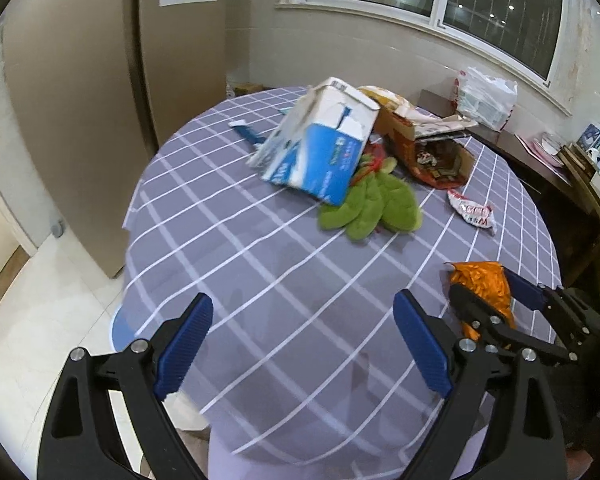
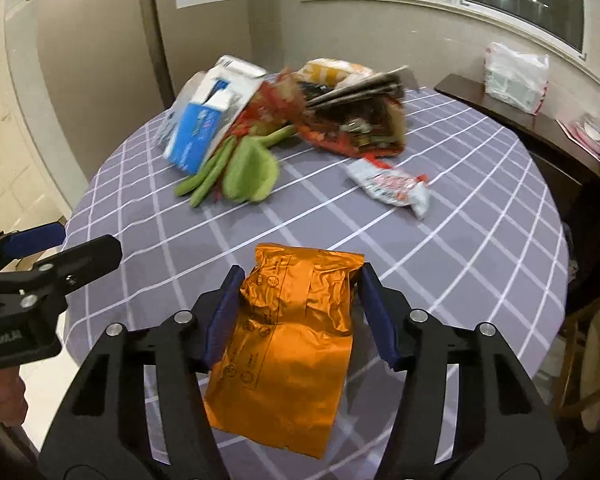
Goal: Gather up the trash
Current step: 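Grasp the green leafy toy with the left gripper while the right holds the orange packet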
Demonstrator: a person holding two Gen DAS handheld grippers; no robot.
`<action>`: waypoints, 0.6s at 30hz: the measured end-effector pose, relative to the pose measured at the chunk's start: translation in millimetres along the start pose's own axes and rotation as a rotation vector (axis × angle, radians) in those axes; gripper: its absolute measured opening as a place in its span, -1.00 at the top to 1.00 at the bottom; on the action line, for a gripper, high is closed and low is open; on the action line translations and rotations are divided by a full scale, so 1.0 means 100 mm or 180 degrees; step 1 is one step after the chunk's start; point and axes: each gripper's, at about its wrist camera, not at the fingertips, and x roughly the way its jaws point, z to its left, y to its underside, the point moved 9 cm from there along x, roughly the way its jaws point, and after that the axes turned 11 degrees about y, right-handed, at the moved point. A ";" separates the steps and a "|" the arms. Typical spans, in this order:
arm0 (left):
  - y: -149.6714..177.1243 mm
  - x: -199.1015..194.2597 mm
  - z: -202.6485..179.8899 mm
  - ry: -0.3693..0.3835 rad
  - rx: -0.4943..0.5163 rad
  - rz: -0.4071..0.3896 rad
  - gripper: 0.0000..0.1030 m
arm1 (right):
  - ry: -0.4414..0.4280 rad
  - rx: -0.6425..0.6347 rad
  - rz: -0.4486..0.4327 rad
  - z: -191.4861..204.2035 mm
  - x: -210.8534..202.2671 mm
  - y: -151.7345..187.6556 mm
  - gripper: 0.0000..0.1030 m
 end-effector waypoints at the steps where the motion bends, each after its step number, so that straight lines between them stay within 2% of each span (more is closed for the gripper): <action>1: -0.04 0.04 -0.04 0.0024 0.0011 0.0014 -0.74 | -0.0008 0.0032 -0.0004 -0.04 0.01 -0.03 -0.12; 3: -0.12 0.14 -0.12 0.0104 0.0015 0.0043 -0.74 | -0.0023 0.0116 -0.0026 -0.16 0.01 -0.11 -0.12; 6: -0.25 0.30 -0.23 0.0238 -0.0028 0.0119 -0.74 | 0.0128 0.0167 -0.0100 -0.35 0.04 -0.26 -0.12; 9: -0.39 0.49 -0.36 0.0431 -0.0080 0.0173 -0.74 | 0.0165 0.0224 -0.0113 -0.49 0.08 -0.36 -0.12; 12: -0.51 0.66 -0.40 0.0446 -0.0131 0.0177 -0.74 | 0.0234 0.0248 -0.0114 -0.60 0.14 -0.43 -0.12; 13: -0.55 0.72 -0.41 0.0463 -0.0137 0.0181 -0.68 | 0.0216 0.0256 -0.0114 -0.62 0.16 -0.45 -0.12; 14: -0.57 0.79 -0.43 0.0485 -0.0125 0.0209 -0.56 | 0.0197 0.0272 -0.0109 -0.63 0.17 -0.45 -0.12; 16: -0.56 0.89 -0.44 0.0421 -0.0042 0.0312 0.07 | 0.0177 0.0292 -0.0100 -0.66 0.18 -0.47 -0.12; 18: -0.58 0.89 -0.43 0.0295 0.0120 0.0269 0.31 | 0.0195 0.0298 -0.0102 -0.68 0.19 -0.47 -0.12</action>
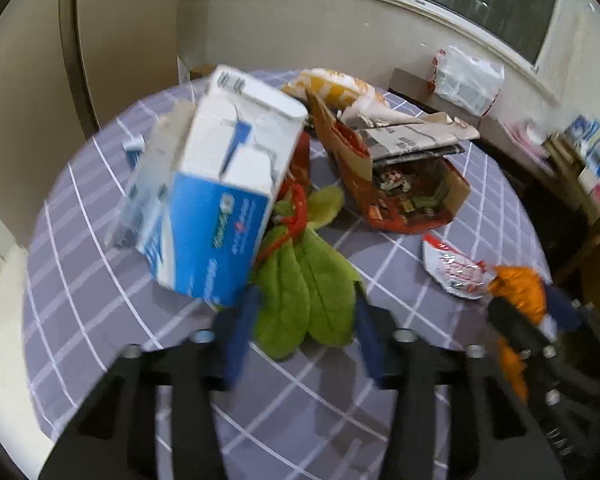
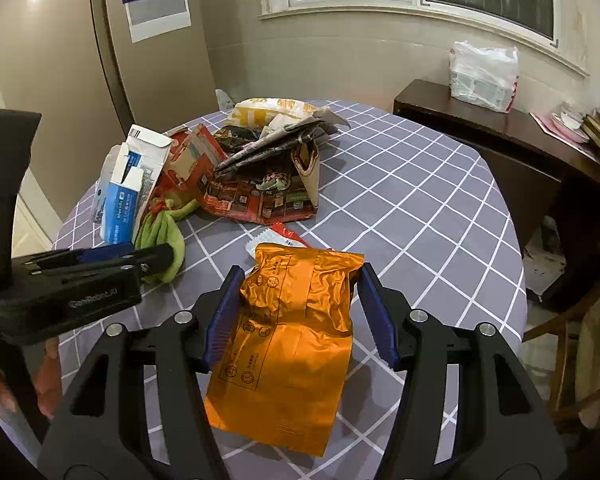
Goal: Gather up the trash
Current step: 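Grasp the green leafy toy with the left gripper while the right holds the orange packet, then carry both items over the blue bucket and open both grippers to drop them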
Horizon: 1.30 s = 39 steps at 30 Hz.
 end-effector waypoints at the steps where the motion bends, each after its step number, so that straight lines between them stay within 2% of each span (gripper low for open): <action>1: 0.00 -0.02 0.00 -0.0007 0.0026 -0.0022 0.52 | 0.0000 0.0011 0.0002 -0.01 0.00 0.00 -0.12; 3: 0.01 -0.09 0.00 0.0027 0.0040 -0.0035 0.76 | -0.0018 0.0038 0.0016 -0.01 0.00 0.01 -0.12; 11: 0.08 -0.49 -0.02 0.0170 0.0135 -0.0197 0.84 | -0.0077 -0.0015 -0.0072 0.16 -0.17 0.00 -0.12; 19: 0.13 -0.98 0.17 0.0076 0.0109 -0.0456 0.84 | -0.0198 -0.0142 -0.0205 0.48 -0.42 -0.04 -0.12; 28: 0.23 -1.37 0.59 -0.0077 -0.0075 -0.0635 0.84 | -0.0415 -0.0361 -0.0282 1.05 -0.61 -0.09 -0.12; 39: 0.41 -1.74 1.39 -0.0415 -0.0456 -0.0747 0.84 | -0.0765 -0.0752 -0.0225 2.00 -0.68 -0.06 -0.12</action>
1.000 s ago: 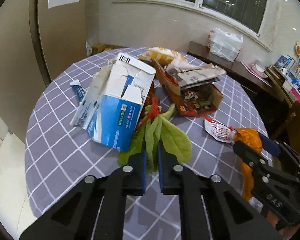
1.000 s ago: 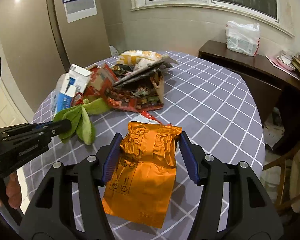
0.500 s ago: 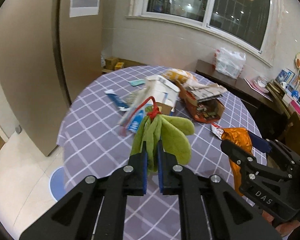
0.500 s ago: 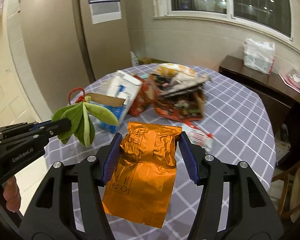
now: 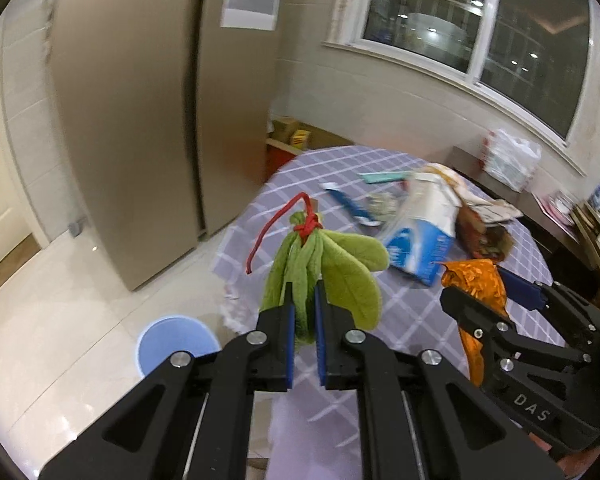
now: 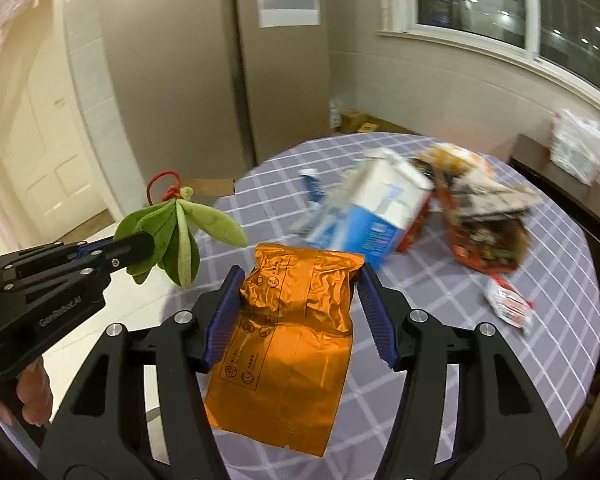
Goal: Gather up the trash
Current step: 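Carry both items over the blue bucket and open both grippers to drop them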
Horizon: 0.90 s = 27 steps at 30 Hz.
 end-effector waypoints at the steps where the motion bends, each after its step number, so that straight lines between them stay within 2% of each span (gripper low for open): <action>1: 0.01 -0.02 0.09 -0.0038 -0.0034 -0.0005 0.84 | -0.0027 -0.0034 0.0006 0.08 0.01 -0.01 -0.12; 8: 0.13 -0.11 0.78 -0.0345 -0.0313 0.0056 0.84 | -0.0279 -0.0313 0.0125 0.78 0.16 -0.05 -0.12; 14: 0.32 -0.08 1.35 -0.0513 -0.0575 0.0194 0.84 | -0.0465 -0.0573 0.0295 1.39 0.37 -0.01 -0.12; 19: 0.50 0.03 1.83 -0.0644 -0.0783 0.0362 0.84 | -0.0532 -0.0699 0.0453 1.72 0.60 0.04 -0.12; 25: 0.60 0.22 2.22 -0.0724 -0.0911 0.0524 0.83 | -0.0498 -0.0864 0.0653 2.04 0.96 0.07 -0.12; 26: 0.60 0.27 2.28 -0.0732 -0.0916 0.0555 0.80 | -0.0487 -0.0891 0.0682 2.08 1.03 0.08 -0.12; 27: 0.60 0.30 2.31 -0.0744 -0.0917 0.0567 0.68 | -0.0477 -0.0915 0.0710 2.11 1.09 0.08 -0.12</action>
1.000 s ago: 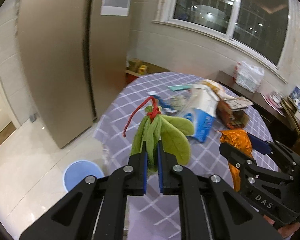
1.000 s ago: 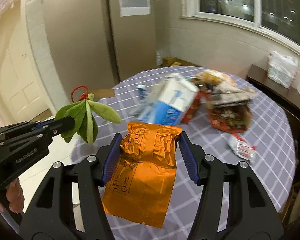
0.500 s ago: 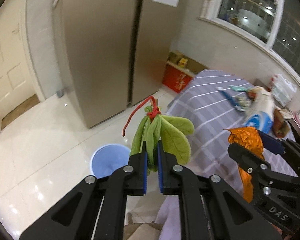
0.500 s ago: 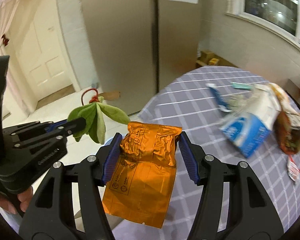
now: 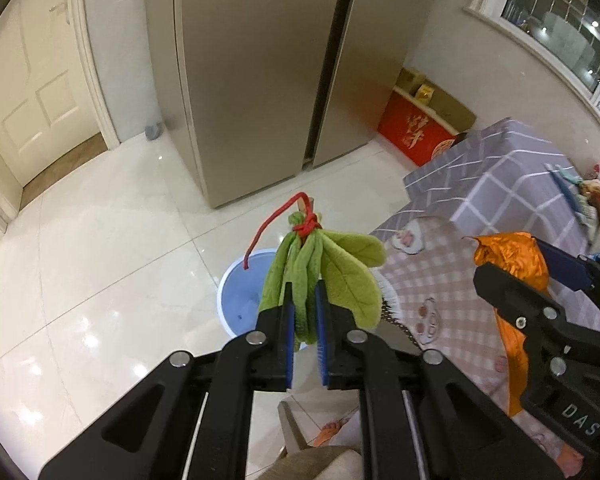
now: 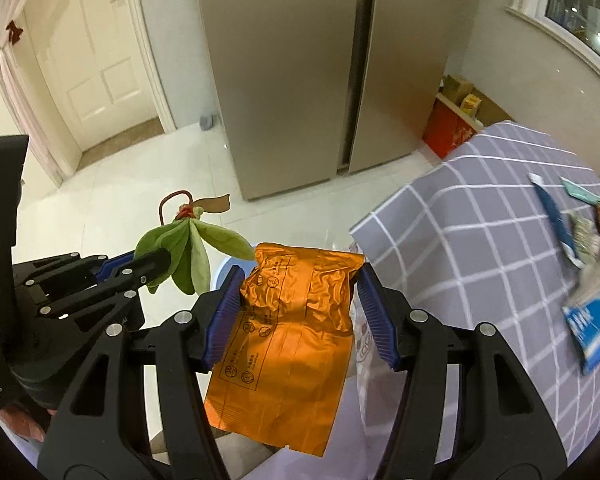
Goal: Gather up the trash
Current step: 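Carry both items over the blue bucket and open both grippers to drop them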
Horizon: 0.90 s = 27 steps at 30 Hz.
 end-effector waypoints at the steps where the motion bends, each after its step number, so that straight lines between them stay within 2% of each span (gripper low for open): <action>1: -0.03 0.06 0.07 -0.0068 -0.0037 0.0009 0.13 | 0.0004 -0.0013 0.0018 -0.01 0.04 0.00 -0.12; 2: -0.05 0.07 0.12 -0.0158 -0.0088 -0.0003 -0.15 | 0.0017 -0.0031 0.0041 0.01 0.09 -0.01 -0.12; 3: -0.08 0.09 0.18 -0.0219 -0.0122 -0.0079 -0.35 | 0.0030 -0.0040 0.0058 0.03 0.14 -0.01 -0.12; 4: -0.11 0.10 0.21 -0.0229 -0.0121 -0.0118 -0.34 | 0.0048 -0.0045 0.0081 0.03 0.18 -0.01 -0.12; 7: -0.07 0.20 0.33 -0.0215 -0.0194 0.0005 -0.34 | 0.0053 -0.0045 0.0158 0.06 0.30 0.01 -0.12; 19: 0.16 0.12 0.95 -0.0491 -0.0451 0.0120 -0.34 | -0.0096 -0.0262 0.0524 0.51 0.76 0.06 -0.12; 22: 0.18 0.03 1.04 -0.0554 -0.0485 0.0087 -0.34 | -0.0230 -0.0265 0.0459 0.58 0.78 -0.02 -0.14; 24: 0.18 -0.04 1.08 -0.0595 -0.0506 0.0057 -0.34 | -0.0417 -0.0278 0.0199 0.70 0.72 -0.15 -0.53; 25: 0.18 -0.06 1.09 -0.0603 -0.0516 0.0046 -0.34 | -0.0412 -0.0278 0.0130 0.71 0.72 -0.19 -0.85; 27: 0.16 -0.11 1.10 -0.0616 -0.0519 0.0017 -0.34 | -0.0277 -0.0247 -0.0013 0.69 0.72 -0.24 -0.85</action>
